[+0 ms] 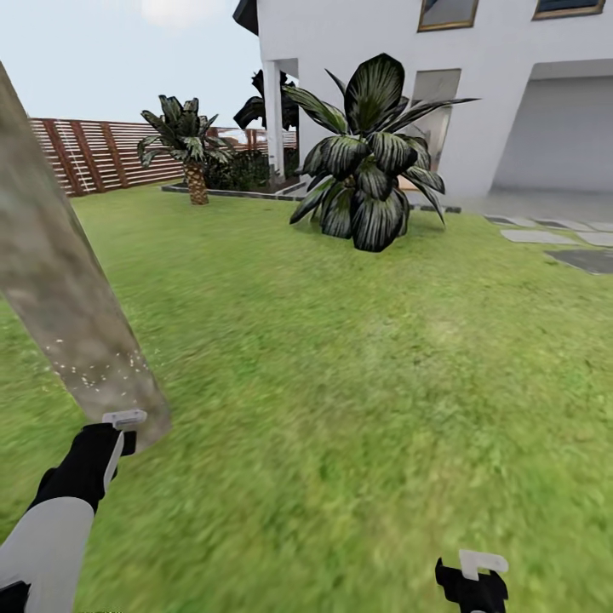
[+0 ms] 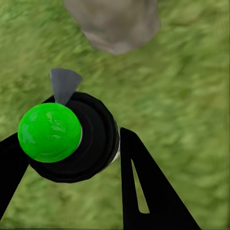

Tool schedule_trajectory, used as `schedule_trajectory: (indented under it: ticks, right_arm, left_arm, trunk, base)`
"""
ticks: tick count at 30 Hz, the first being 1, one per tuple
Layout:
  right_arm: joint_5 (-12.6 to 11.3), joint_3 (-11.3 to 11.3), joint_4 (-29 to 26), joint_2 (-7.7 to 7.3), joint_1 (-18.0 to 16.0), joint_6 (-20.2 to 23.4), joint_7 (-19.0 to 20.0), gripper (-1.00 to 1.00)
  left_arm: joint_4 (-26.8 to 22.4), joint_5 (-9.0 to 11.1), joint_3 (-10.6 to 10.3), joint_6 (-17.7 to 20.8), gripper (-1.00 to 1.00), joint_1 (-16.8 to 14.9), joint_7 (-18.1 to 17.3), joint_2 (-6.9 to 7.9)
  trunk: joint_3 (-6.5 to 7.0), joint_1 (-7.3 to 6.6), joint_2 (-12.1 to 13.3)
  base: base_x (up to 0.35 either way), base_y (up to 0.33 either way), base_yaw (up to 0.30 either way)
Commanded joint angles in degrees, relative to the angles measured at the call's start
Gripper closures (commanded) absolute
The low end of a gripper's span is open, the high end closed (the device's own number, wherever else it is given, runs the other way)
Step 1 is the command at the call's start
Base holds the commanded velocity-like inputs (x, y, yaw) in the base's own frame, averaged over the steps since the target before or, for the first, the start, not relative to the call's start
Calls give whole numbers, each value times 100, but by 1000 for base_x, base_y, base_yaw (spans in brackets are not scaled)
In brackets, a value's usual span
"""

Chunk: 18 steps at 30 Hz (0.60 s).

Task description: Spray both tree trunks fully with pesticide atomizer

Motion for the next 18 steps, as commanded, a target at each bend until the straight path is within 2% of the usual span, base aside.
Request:
schedule_trajectory:
  ticks: [1, 9, 13, 18]
  right_arm:
    - [60, -45, 11, -1, -5, -22, -18, -100]
    - [60, -43, 18, -1, -5, -22, -18, -100]
    - [61, -45, 18, -1, -5, -22, -18, -100]
    - [59, -40, 18, -1, -6, -22, -18, -100]
  left_arm:
    - [-5, 1, 4, 24, 100, -7, 12, 3]
    - [-5, -7, 6, 24, 100, -4, 12, 42]
    - [-5, -14, 183, 9, 100, 0, 17, 63]
    - [3, -17, 200, -3, 100, 0, 38, 61]
  trunk:
    - [-5, 1, -2]
    - [-5, 1, -2]
    - [-5, 1, -2]
    - [-5, 1, -2]
  base:
    - [154, -248, 253]
    - [171, -244, 254]
    - [181, -240, 254]
    - [181, -239, 254]
